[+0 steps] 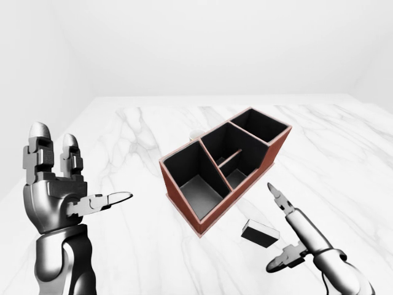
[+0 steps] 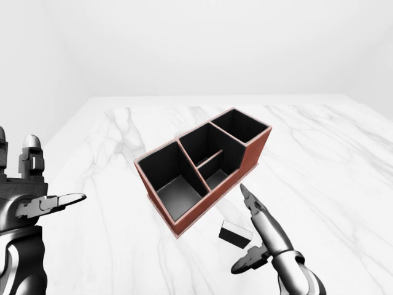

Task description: Pick up the book and place it in the left compartment of the caddy.

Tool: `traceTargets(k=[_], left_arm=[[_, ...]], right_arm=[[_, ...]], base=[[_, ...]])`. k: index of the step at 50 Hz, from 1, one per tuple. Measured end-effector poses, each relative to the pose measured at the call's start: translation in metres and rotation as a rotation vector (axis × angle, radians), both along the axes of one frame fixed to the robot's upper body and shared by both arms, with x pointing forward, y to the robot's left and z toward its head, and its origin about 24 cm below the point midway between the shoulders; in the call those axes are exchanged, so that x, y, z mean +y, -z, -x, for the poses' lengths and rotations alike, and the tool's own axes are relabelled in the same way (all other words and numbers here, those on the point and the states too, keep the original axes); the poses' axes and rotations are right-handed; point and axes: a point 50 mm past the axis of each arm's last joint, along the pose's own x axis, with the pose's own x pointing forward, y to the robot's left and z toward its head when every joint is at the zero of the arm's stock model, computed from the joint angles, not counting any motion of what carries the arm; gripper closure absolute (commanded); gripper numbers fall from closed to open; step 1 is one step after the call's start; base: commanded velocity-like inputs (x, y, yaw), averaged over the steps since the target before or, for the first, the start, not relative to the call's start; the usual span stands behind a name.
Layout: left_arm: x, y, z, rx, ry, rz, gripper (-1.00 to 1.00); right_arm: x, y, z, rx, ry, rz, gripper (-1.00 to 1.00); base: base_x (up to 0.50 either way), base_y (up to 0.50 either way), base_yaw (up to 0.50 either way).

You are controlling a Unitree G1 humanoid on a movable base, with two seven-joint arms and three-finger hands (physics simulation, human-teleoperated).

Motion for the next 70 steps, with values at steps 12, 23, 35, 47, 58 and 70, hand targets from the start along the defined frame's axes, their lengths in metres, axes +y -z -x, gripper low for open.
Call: traceTargets(k=[12, 23, 35, 47, 58, 70], left_arm=[[0.000, 0.001, 0.000, 0.003, 0.000, 0.001, -1.00], [-0.001, 0.001, -0.001, 0.006, 0.000, 0.002, -1.00], [-0.001, 0.001, -0.001, 0.007, -0.001, 0.001, -1.00], [-0.001, 0.002, -0.001, 0.011, -0.001, 0.001, -1.00], [-0.001, 0.002, -0.001, 0.009, -0.001, 0.001, -1.00], [-0.002, 0.002, -0.001, 0.009, -0.001, 0.002, -1.00]], right_arm=[[-0.006, -0.002, -0.003, -0.010, 0.019, 0.024, -1.00], [-0.009, 0.002, -0.010, 0.005, 0.012, 0.036, -1.00], [-0.010, 0.008, -0.012, 0.035, 0.001, 0.047, -1.00], [-0.013, 0.014, -0.011, 0.068, 0.011, 0.056, -1.00], [-0.017, 0.020, -0.010, 0.099, 0.024, 0.064, -1.00], [-0.021, 0.024, -0.010, 0.127, 0.032, 0.088, -1.00]], base=[[0.00, 0.00, 0.00], [0.00, 0.00, 0.00], [0.00, 0.00, 0.00], [0.00, 0.00, 0.00], [0.00, 0.00, 0.00], [0.00, 0.00, 0.00]])
